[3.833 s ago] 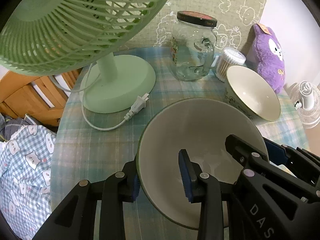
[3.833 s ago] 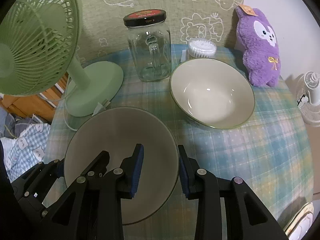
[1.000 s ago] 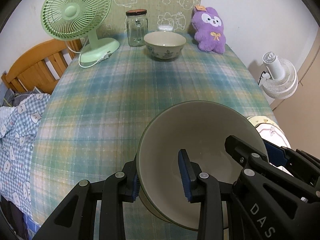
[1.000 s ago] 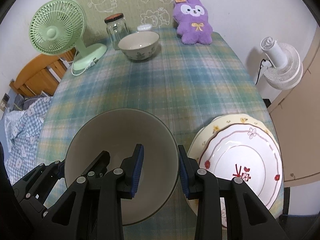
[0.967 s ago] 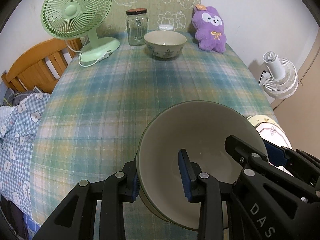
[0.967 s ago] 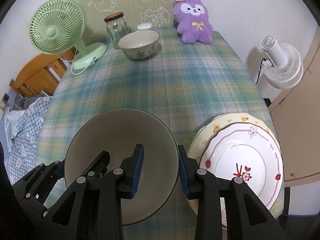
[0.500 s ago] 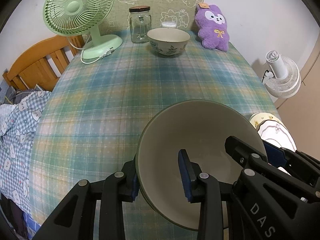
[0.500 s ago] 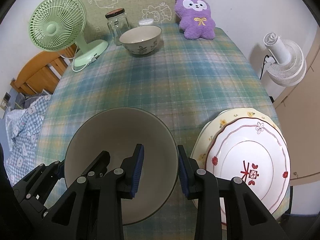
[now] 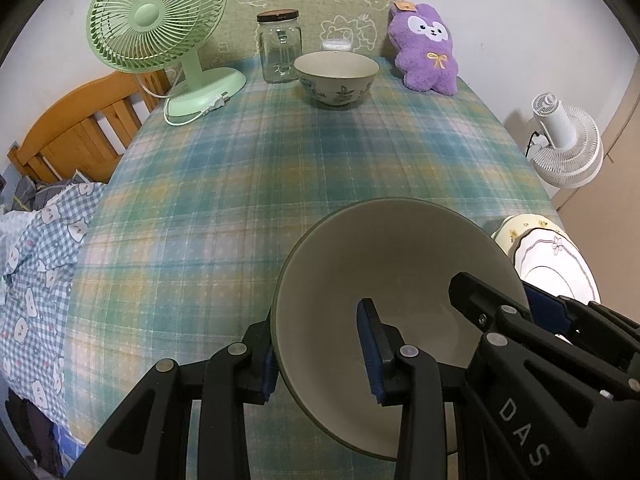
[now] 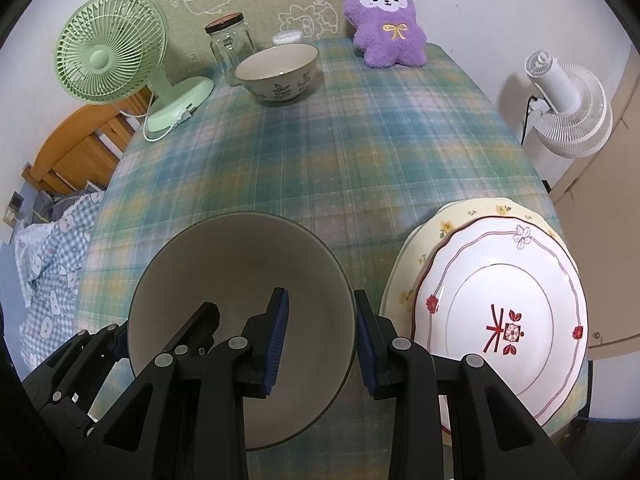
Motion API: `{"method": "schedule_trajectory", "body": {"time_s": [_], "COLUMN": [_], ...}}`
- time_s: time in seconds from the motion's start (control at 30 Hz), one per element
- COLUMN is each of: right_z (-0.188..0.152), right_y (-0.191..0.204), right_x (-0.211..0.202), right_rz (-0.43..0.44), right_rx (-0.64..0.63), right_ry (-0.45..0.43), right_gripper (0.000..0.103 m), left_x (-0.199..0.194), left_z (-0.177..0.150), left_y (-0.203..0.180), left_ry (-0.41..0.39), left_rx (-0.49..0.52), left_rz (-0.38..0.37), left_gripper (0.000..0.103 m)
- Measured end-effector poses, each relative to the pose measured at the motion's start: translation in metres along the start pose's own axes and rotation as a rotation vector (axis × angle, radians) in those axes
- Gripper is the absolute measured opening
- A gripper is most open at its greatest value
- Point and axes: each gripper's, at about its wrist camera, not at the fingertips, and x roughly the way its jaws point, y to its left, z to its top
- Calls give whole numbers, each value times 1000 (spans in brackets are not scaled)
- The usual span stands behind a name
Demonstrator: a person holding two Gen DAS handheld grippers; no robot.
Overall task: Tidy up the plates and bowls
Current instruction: 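Carry the held bowl with both grippers toward the plate stack, then lower the bowl beside the plate stack and open both grippers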
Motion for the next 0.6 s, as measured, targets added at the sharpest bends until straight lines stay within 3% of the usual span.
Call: {"method": "schedule_trajectory", "body": {"time_s": [0.2,0.6], "right_z": [2,6], "right_y": [0,5], "right_x": [0,5], "right_rz": [3,-16], "right_rx": [-7,-31], "right_ry": [-14,7], "right_gripper": [35,33], "left_x": [-3,5], "left_z": [2,1], "left_y": [-2,5], "left_ry": [-14,29], "left_rx": [14,-12], "left_rz": [51,-4], "left_gripper": [43,46]}}
